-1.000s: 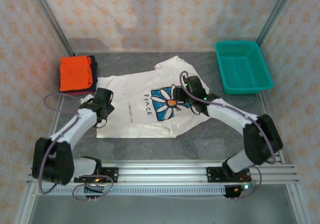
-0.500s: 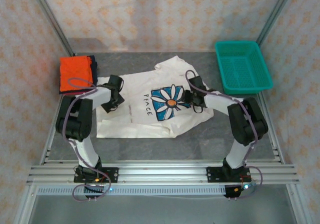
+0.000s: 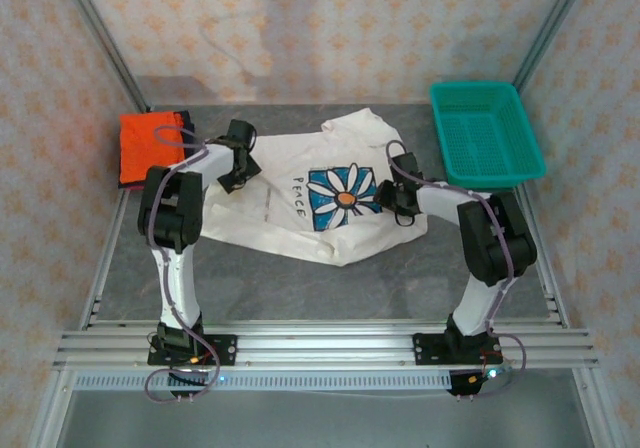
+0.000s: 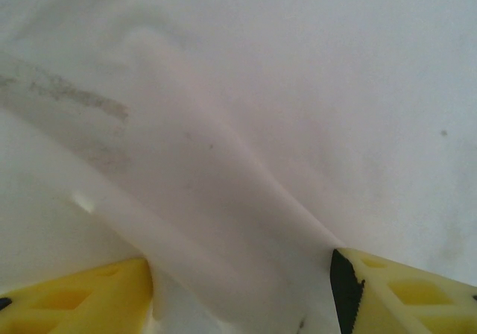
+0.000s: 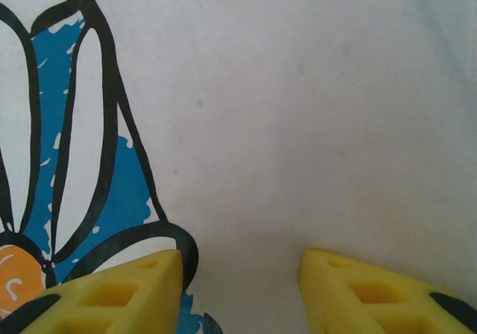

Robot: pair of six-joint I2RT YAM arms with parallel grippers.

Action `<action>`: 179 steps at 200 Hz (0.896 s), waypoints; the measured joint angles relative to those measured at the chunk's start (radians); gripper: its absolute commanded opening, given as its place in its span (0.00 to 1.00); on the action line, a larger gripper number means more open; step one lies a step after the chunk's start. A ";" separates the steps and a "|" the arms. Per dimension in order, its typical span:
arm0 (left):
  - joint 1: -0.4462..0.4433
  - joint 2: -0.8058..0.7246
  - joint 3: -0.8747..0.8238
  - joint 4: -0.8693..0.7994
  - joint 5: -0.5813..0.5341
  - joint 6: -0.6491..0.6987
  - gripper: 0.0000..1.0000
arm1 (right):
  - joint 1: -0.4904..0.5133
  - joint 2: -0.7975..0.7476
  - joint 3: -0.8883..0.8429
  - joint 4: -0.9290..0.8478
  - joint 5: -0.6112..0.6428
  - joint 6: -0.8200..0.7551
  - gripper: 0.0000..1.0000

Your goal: Fold and stack the t-shirts

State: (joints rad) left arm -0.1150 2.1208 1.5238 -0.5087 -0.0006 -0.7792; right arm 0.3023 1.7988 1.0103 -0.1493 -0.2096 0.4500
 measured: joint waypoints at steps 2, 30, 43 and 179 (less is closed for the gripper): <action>0.000 0.007 0.011 -0.002 0.002 0.001 0.67 | -0.003 0.003 0.003 0.000 -0.001 0.001 0.46; 0.011 0.111 0.192 -0.067 0.041 0.020 0.70 | -0.038 0.048 0.063 -0.002 -0.023 0.003 0.51; 0.015 0.150 0.262 -0.078 0.053 0.027 0.74 | -0.051 0.070 0.095 0.000 -0.035 -0.003 0.59; 0.012 -0.227 0.027 -0.328 -0.177 -0.172 0.70 | 0.039 -0.307 -0.098 0.099 -0.141 -0.138 0.82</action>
State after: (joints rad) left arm -0.1032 1.8942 1.5513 -0.8368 -0.1780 -0.9516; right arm 0.3412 1.4918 0.9123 -0.0502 -0.3504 0.3122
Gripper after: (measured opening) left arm 0.762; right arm 0.816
